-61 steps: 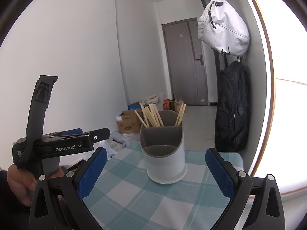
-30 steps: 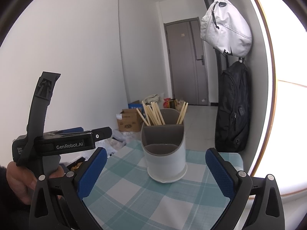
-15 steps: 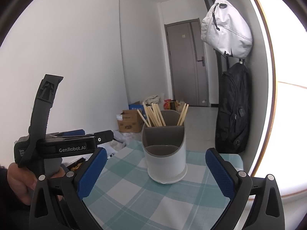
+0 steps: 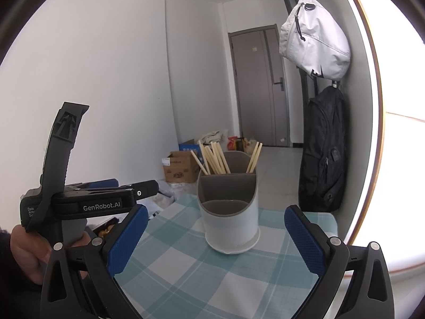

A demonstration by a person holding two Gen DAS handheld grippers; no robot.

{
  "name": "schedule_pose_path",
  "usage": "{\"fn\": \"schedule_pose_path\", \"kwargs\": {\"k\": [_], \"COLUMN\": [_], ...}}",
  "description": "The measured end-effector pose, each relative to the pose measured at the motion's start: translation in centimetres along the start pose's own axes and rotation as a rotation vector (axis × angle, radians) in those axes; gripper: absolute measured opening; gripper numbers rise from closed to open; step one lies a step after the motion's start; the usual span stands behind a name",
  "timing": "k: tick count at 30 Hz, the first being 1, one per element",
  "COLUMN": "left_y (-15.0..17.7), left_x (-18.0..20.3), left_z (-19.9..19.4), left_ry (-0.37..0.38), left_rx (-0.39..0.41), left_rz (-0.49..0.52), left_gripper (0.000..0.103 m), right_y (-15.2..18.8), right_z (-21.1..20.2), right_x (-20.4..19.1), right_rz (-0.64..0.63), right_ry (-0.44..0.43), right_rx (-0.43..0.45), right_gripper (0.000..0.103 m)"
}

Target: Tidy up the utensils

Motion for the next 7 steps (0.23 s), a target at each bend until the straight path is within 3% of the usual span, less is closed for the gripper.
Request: {"fn": "schedule_pose_path", "kwargs": {"k": [7], "left_y": [-0.13], "left_x": [-0.03], "left_z": [-0.14], "left_ry": [-0.010], "left_rx": [0.011], "left_rz": [-0.002], "left_gripper": [0.098], "right_y": [0.06], "right_z": [0.09], "right_x": [-0.03], "right_rz": [-0.001], "right_ry": [-0.005], "right_rx": [-0.002], "right_gripper": [0.103]}}
Point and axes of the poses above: each gripper's, at about its wrist camera, not at the fingertips, and z roughly the way its jaws point, x to its right, y to its underside, the point moved 3 cm from there along z, roughly the way its jaws point, and after that the axes turned 8 degrees about -y, right-handed, at the moved point
